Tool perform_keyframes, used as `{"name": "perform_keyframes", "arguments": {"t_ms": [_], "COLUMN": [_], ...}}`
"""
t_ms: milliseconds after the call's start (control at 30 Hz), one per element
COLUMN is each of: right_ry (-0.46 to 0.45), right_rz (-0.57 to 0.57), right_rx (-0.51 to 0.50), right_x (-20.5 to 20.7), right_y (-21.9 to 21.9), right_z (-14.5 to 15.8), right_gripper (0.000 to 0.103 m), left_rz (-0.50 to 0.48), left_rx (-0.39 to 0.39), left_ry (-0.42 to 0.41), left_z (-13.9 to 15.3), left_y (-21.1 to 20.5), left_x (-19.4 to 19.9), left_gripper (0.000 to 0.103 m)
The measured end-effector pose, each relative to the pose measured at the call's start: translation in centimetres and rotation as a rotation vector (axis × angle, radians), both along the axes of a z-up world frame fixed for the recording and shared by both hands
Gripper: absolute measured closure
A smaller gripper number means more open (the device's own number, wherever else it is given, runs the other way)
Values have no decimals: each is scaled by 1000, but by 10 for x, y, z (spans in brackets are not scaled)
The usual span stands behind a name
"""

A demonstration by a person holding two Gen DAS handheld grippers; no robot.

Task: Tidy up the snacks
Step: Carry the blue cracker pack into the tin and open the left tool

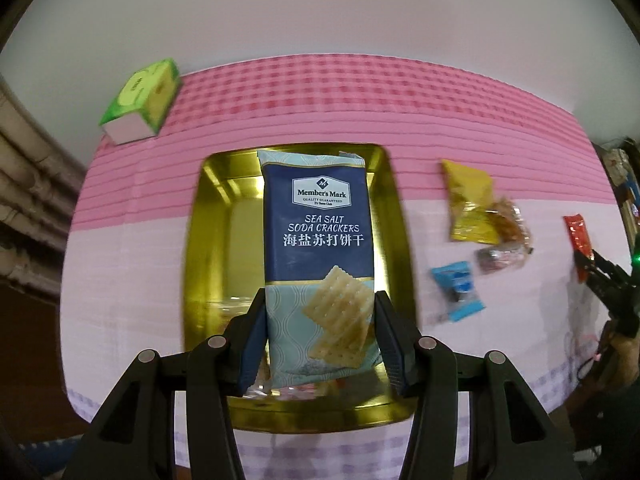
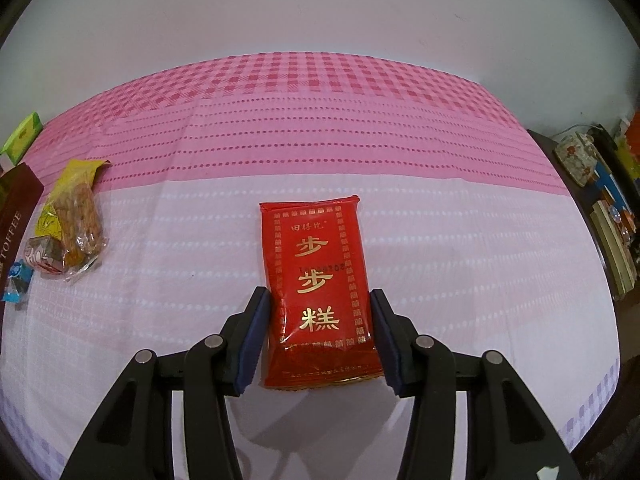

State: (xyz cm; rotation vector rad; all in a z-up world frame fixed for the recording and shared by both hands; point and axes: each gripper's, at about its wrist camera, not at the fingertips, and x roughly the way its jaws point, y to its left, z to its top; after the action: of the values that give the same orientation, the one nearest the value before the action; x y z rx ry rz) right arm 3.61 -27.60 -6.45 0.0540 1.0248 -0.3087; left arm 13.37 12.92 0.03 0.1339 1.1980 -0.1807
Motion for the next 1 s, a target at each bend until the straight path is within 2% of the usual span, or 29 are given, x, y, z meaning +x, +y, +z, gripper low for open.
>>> {"name": "perform_keyframes", "arguments": {"t_ms": [433, 667, 1000], "right_ry": [17, 26, 32], "right_rz": [-21, -25, -34], "right_rx": [-3, -6, -11], "right_x": [-1, -1, -1], "right_y": [9, 13, 16], "right_z": [2, 2, 5], "right_gripper": [57, 58, 61], "left_rz": [-3, -20, -8], "left_rx": [44, 64, 54], "left_ry": [87, 92, 68], "left_z": [-48, -57, -58], "left_y": [39, 45, 46], "left_x": [5, 3, 4], "left_gripper": [53, 53, 53]}}
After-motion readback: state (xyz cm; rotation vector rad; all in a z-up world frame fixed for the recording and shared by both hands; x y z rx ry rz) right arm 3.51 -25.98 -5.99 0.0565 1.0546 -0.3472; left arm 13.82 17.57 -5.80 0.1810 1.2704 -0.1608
